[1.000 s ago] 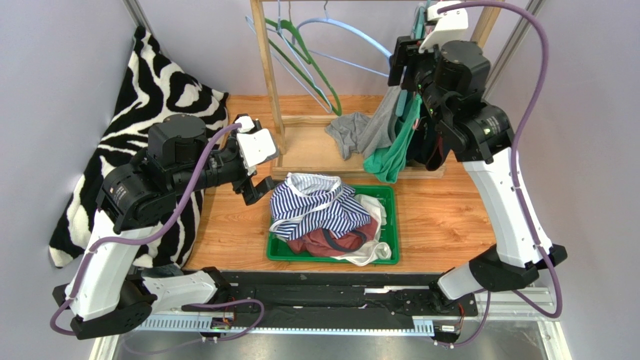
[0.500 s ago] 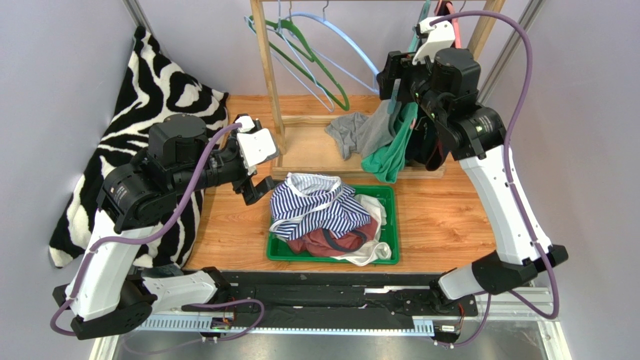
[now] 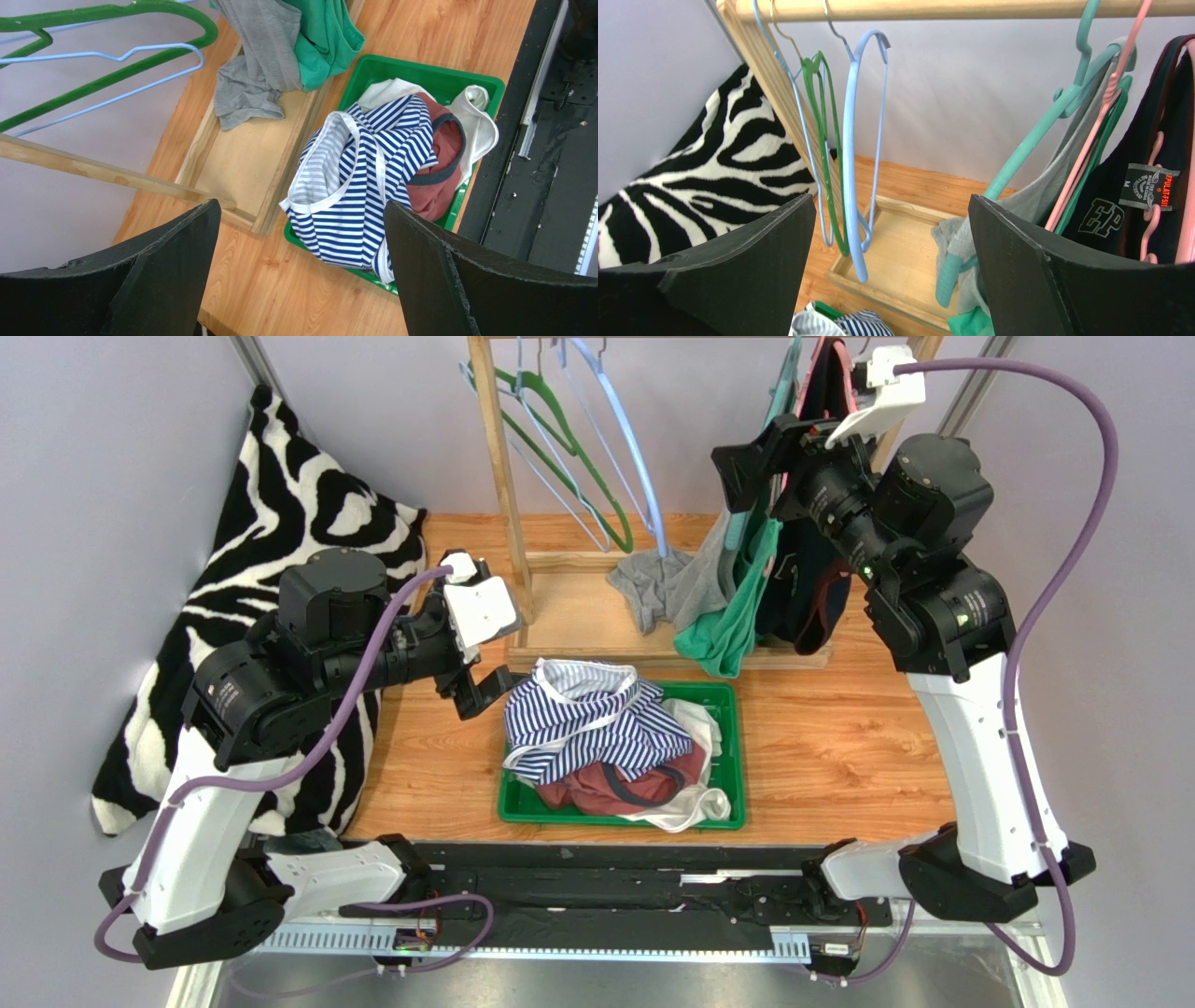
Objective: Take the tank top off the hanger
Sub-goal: Pick up the hanger from the clothesline.
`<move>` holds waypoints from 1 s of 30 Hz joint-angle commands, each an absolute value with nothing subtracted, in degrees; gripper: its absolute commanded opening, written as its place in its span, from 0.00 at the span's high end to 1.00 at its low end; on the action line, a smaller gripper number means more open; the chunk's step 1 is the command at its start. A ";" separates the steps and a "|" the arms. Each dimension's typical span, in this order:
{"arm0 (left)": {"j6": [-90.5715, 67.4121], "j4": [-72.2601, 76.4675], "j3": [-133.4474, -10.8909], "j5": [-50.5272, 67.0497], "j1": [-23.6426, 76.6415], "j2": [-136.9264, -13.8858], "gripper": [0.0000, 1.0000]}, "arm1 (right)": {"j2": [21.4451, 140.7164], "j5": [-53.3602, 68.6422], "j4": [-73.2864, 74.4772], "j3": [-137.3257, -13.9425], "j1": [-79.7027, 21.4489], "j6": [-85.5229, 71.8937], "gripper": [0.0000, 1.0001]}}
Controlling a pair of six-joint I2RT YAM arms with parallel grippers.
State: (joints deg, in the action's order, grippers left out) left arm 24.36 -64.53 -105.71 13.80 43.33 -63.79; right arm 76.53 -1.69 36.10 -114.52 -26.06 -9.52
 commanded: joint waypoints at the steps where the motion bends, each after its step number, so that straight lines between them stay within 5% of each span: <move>1: 23.55 -63.46 -106.00 15.12 42.89 -63.81 0.05 | 80.85 -5.71 35.51 -117.51 -25.84 -14.67 0.14; 15: 23.82 -63.11 -104.59 14.68 42.71 -62.75 0.05 | 78.22 -13.44 33.74 -108.63 -25.84 -21.36 0.14; 30: 23.82 -63.37 -104.68 14.68 42.63 -62.23 0.04 | 73.30 -8.54 36.47 -100.90 -22.33 -22.67 0.13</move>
